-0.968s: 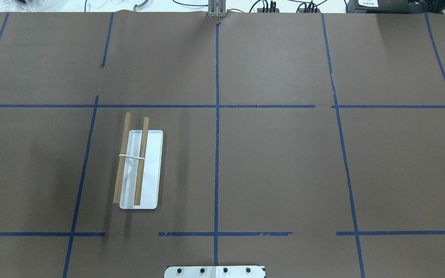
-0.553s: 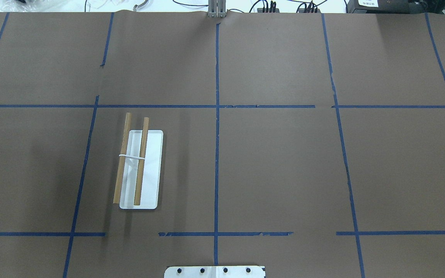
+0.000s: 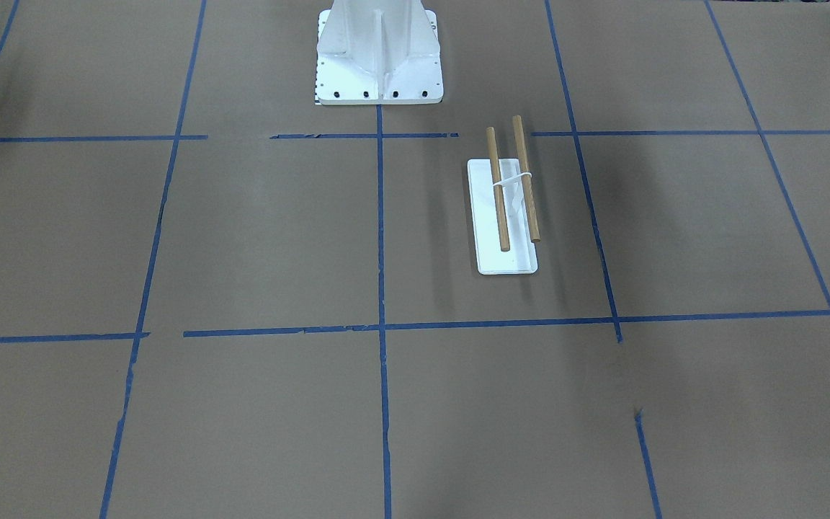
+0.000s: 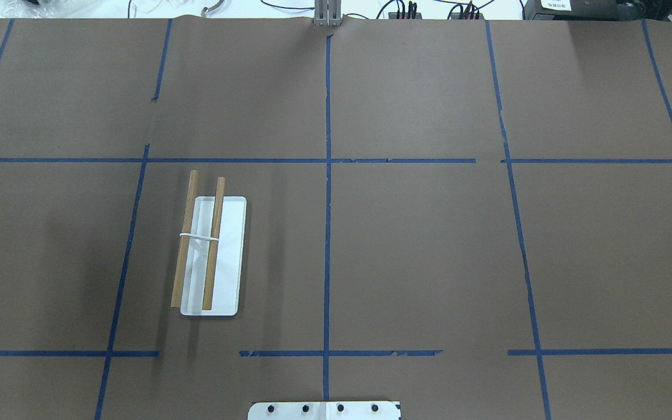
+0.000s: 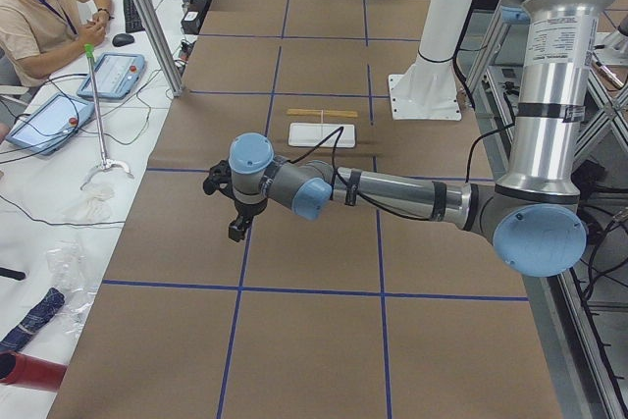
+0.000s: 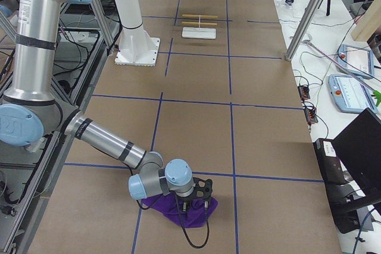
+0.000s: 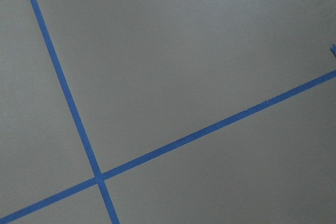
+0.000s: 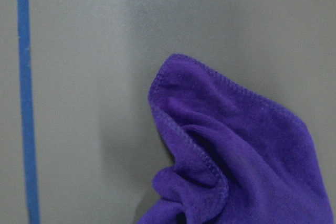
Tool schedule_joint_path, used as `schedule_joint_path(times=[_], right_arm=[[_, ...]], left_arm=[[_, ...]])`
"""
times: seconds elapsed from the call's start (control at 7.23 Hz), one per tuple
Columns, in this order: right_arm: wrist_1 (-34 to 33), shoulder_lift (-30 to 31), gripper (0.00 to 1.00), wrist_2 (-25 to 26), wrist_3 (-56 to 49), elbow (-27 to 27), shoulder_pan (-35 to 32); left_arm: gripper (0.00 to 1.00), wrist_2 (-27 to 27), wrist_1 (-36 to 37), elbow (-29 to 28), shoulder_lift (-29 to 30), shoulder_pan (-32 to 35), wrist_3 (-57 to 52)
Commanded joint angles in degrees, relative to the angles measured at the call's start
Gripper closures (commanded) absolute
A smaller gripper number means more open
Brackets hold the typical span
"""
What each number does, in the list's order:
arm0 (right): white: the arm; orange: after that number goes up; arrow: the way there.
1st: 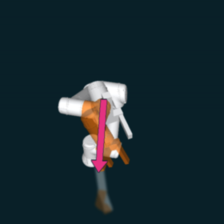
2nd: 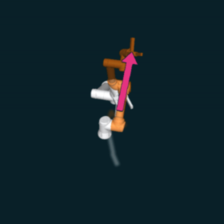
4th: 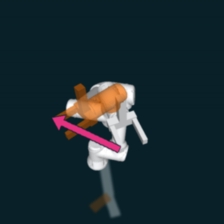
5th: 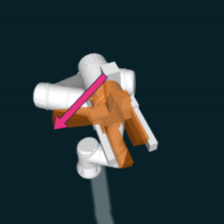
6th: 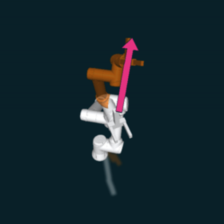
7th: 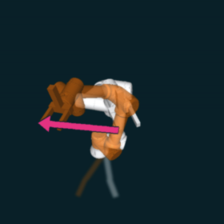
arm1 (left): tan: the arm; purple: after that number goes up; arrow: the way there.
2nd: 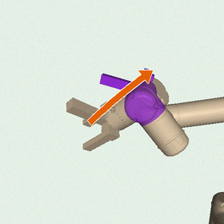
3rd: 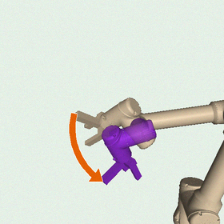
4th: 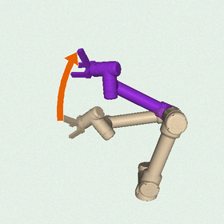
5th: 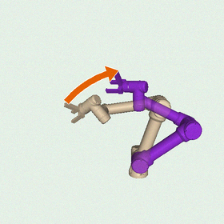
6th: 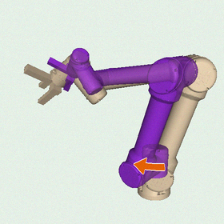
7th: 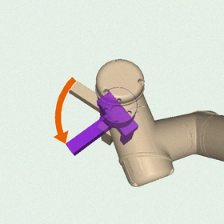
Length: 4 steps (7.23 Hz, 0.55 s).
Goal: Hang towel on rack
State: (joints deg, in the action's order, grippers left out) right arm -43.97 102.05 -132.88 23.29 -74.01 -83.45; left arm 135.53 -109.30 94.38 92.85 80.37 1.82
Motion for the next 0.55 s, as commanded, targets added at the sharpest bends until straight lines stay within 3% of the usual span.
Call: schedule_joint_path(times=[0.0, 0.28, 0.41], right_arm=[[-0.7, 4.5, 1.00, -8.3, 11.7, -16.5, -0.5], [-0.5, 3.8, 1.00, -11.3, 28.2, -30.5, 3.4], [-0.7, -1.2, 1.00, -11.1, 40.3, -34.6, 7.7]], left_arm=[[0.00, 5.1, -0.1, 2.0, 2.4, -0.3, 11.4], [0.00, 10.2, -2.7, 3.8, 4.5, -2.6, 22.4], [0.00, 11.7, -8.8, 3.8, 7.6, -5.1, 37.1]])
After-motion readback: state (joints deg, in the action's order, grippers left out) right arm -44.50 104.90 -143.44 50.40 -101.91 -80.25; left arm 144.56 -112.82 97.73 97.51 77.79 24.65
